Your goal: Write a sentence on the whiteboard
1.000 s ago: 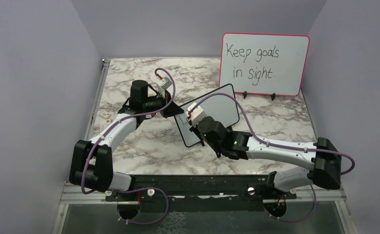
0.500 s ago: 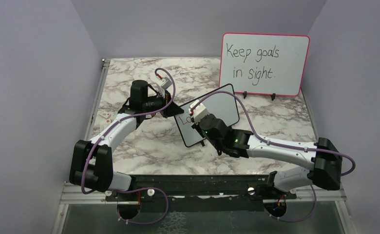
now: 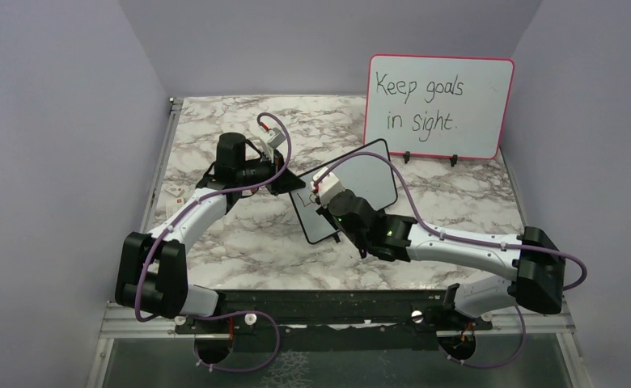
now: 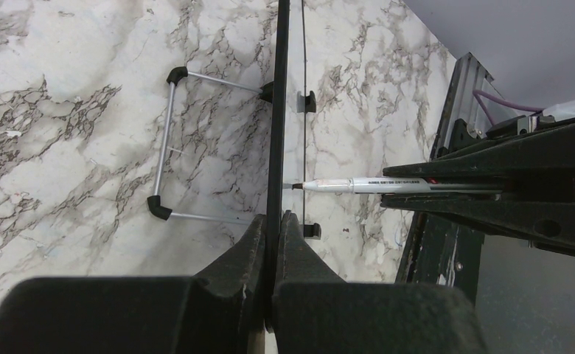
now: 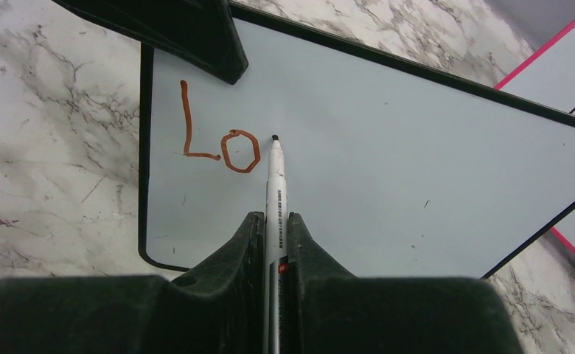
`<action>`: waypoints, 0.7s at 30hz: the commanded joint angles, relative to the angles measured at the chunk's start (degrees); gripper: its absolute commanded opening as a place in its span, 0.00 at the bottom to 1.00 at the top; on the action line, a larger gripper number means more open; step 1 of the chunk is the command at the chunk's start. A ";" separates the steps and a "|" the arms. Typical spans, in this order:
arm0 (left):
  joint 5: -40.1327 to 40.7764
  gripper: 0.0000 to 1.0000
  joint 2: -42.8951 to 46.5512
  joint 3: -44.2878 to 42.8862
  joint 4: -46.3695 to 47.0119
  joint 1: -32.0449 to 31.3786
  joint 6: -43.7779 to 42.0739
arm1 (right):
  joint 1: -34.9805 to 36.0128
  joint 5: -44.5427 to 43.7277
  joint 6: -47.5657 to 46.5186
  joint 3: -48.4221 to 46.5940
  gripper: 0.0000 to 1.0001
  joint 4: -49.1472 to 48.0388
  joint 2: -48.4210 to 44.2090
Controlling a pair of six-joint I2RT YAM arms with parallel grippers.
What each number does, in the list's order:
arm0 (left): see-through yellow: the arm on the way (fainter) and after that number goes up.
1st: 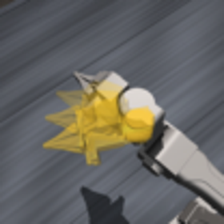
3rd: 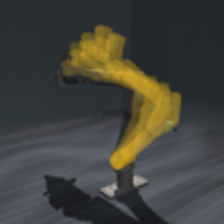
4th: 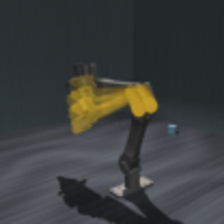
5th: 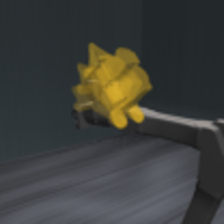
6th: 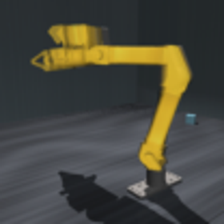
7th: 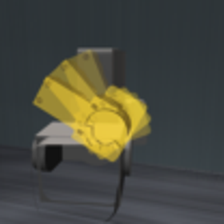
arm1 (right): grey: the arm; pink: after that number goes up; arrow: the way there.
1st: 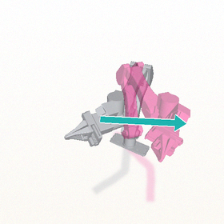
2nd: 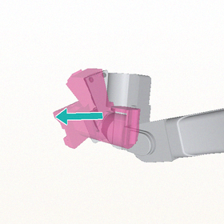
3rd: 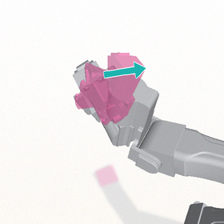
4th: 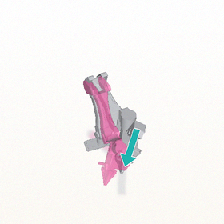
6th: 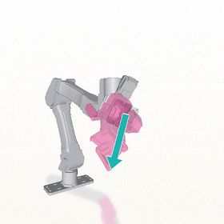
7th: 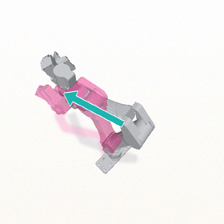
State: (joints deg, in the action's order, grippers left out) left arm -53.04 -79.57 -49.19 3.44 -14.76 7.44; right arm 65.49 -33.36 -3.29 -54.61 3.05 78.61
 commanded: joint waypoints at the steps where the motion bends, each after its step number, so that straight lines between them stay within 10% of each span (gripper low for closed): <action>1: 6.81 0.00 -2.01 0.72 -5.73 -0.53 -5.16 | -0.37 0.26 -0.06 -0.33 0.00 -0.21 1.12; 21: 7.06 0.00 -2.02 0.70 -5.99 -0.53 -5.33 | -0.41 -0.74 2.07 0.93 0.00 4.20 0.23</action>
State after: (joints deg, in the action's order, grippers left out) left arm -53.01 -79.64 -49.28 3.29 -14.76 7.40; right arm 65.49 -33.41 -2.33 -54.57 5.45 79.09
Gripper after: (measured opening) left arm 0.028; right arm 0.162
